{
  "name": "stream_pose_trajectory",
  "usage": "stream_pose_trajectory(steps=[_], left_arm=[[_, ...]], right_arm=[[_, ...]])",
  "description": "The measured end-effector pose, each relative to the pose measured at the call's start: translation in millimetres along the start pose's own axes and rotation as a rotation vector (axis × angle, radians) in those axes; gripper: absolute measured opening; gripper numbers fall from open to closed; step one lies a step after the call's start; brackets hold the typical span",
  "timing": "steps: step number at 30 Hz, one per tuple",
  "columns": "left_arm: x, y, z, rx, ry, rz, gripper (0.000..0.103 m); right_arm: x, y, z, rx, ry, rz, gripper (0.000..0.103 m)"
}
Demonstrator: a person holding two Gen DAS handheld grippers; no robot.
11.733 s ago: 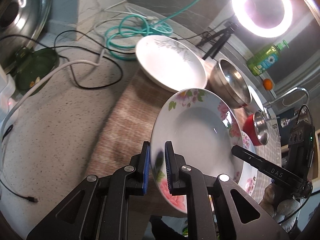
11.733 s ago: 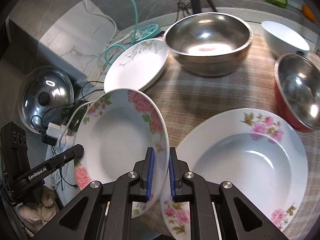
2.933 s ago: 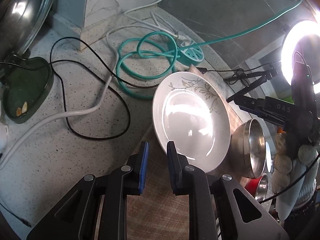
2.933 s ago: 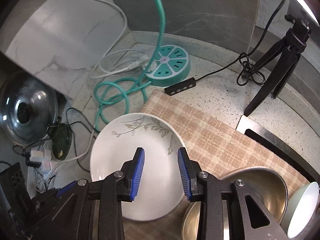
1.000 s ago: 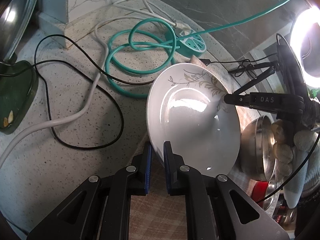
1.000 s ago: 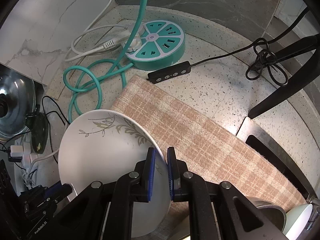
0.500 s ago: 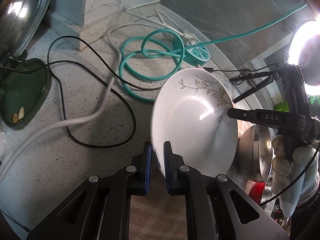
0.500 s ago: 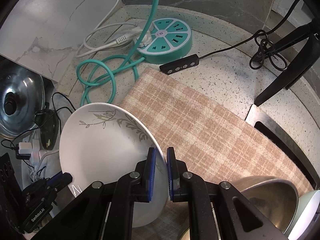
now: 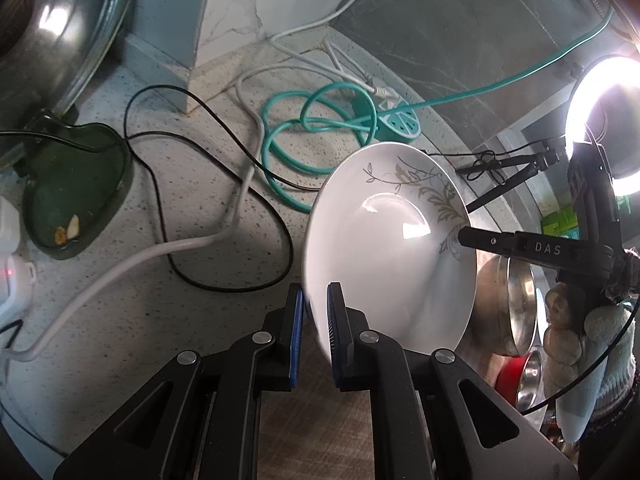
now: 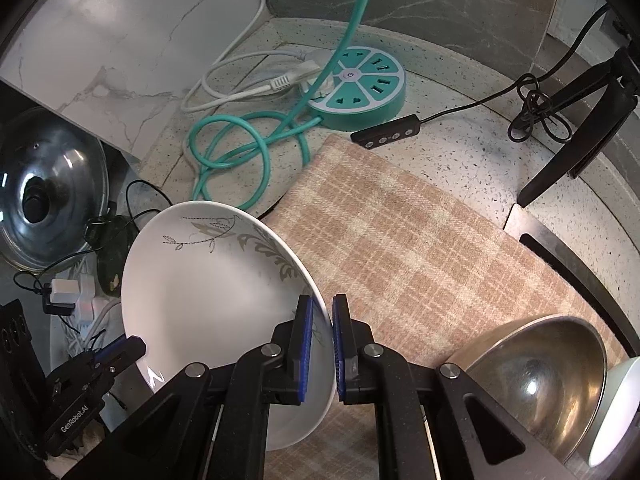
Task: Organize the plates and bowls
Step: 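Lift the leaf-pattern plate off the cloth with both grippers, then carry the leaf-pattern plate over the floral plate stack with both grippers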
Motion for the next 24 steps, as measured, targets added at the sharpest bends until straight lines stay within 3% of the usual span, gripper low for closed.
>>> stream_pose_trajectory(steps=[9,24], left_arm=[[-1,19,-5,-0.004,-0.019,-0.025,0.010],[-29,29,-30,0.051,-0.099,-0.079,0.010]], right_arm=[[8,26,-22,-0.016,-0.022,0.009,0.009],[-13,58,-77,-0.016,-0.134,-0.005,0.009]])
Point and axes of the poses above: each gripper's, at about its wrist camera, not at the fingertips, and y roughly against the way its jaws point, x to its left, z to its top, the point moved 7 cm from there along -y, roughly the way its jaws point, and after that the axes turned 14 degrees about -z, right-handed, at the moved point
